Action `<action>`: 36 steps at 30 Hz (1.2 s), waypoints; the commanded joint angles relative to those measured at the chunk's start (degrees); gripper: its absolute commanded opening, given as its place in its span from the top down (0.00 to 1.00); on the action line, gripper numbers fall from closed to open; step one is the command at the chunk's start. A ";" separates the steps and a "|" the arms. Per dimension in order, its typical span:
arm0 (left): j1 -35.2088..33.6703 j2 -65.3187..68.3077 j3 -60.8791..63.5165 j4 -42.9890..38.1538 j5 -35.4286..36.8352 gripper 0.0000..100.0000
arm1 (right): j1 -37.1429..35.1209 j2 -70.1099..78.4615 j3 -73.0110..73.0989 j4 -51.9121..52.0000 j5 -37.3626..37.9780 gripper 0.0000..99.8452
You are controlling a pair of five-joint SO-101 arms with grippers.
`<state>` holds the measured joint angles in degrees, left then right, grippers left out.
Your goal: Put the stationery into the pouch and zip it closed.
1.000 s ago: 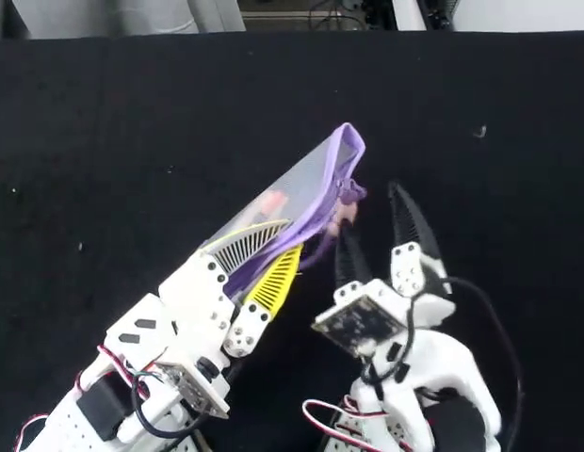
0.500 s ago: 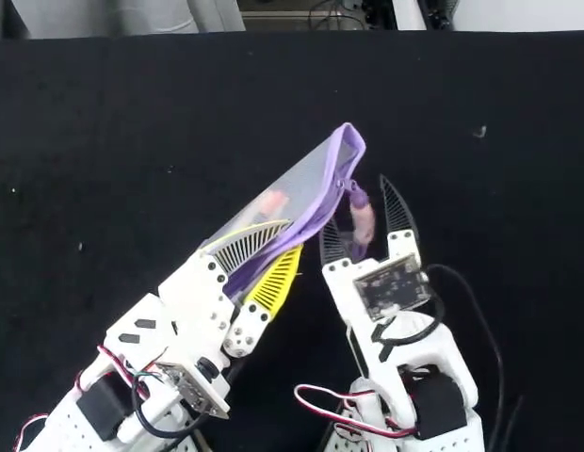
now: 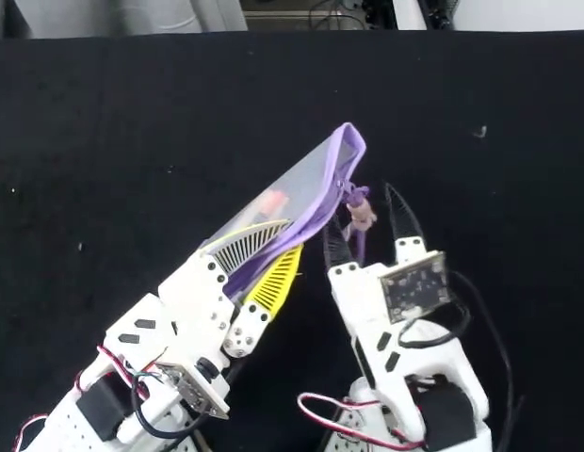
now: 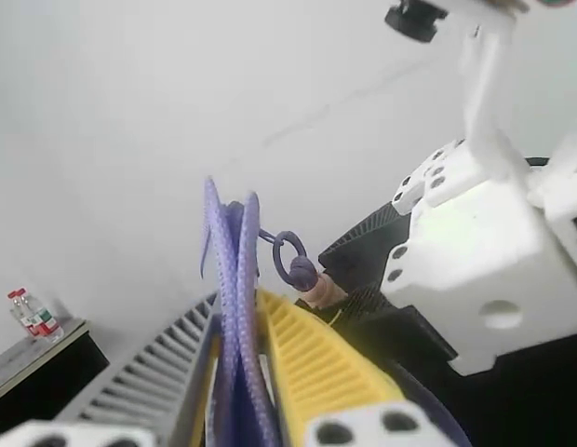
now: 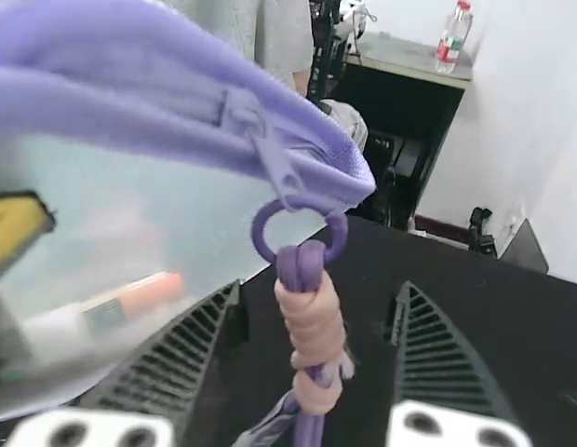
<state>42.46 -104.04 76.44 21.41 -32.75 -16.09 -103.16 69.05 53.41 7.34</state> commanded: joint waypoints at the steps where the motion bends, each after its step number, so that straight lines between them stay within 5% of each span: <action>1: 0.22 -0.62 -5.41 -1.58 -0.79 0.97 | -0.44 -5.05 -3.82 1.58 -1.49 0.76; 12: 0.22 -0.62 -5.32 -1.58 -0.79 0.97 | -0.53 -5.14 -1.98 1.49 -5.01 0.76; 22: 0.22 -0.62 -5.32 -1.58 -0.79 0.97 | -0.53 -5.14 -1.27 0.62 -4.84 0.98; 36: 0.22 -0.62 -5.93 1.49 -0.97 0.97 | -0.44 -5.05 -6.81 1.05 1.76 0.99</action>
<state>42.46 -104.04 76.44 23.08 -32.84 -16.09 -103.16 66.86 54.99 6.99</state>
